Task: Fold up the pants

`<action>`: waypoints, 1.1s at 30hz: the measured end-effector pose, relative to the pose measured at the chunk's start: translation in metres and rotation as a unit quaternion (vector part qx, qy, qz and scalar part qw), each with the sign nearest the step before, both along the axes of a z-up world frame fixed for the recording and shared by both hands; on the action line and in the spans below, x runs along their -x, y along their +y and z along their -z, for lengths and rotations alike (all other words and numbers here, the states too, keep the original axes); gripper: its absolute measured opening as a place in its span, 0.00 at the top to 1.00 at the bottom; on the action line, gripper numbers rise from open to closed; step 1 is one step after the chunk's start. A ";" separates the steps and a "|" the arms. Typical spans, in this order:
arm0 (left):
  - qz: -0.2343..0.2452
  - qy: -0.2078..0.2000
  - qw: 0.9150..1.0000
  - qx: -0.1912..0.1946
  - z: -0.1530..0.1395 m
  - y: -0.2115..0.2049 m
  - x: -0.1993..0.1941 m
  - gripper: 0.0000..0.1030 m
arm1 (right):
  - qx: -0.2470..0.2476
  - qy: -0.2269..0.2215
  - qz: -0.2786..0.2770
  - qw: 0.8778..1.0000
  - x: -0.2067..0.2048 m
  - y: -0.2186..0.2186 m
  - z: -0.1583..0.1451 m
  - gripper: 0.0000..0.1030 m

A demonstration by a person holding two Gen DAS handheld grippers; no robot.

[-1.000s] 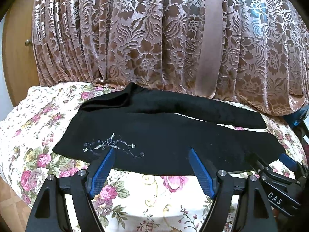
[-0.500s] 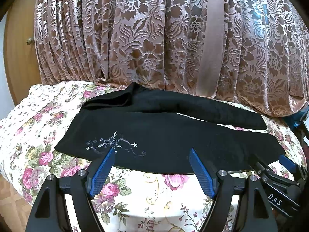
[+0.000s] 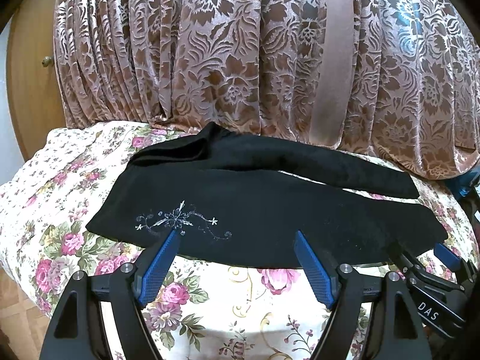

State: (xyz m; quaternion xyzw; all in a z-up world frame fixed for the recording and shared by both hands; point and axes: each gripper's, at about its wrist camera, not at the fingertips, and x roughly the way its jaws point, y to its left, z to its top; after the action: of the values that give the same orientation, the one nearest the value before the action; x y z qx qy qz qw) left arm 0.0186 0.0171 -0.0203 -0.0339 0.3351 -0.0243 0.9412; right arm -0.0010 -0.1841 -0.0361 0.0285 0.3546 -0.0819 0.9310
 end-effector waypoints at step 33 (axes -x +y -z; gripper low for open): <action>-0.163 0.145 0.939 0.266 0.117 0.240 -0.079 0.30 | -0.424 0.083 0.031 0.901 -0.066 -0.110 0.125 0.22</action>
State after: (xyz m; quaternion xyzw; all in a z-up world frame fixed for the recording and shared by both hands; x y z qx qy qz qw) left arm 0.0980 0.2571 -0.1371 -0.3403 0.4391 0.0464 0.8302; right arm 0.0648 -0.2941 -0.1609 0.4250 0.4310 0.0453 0.7947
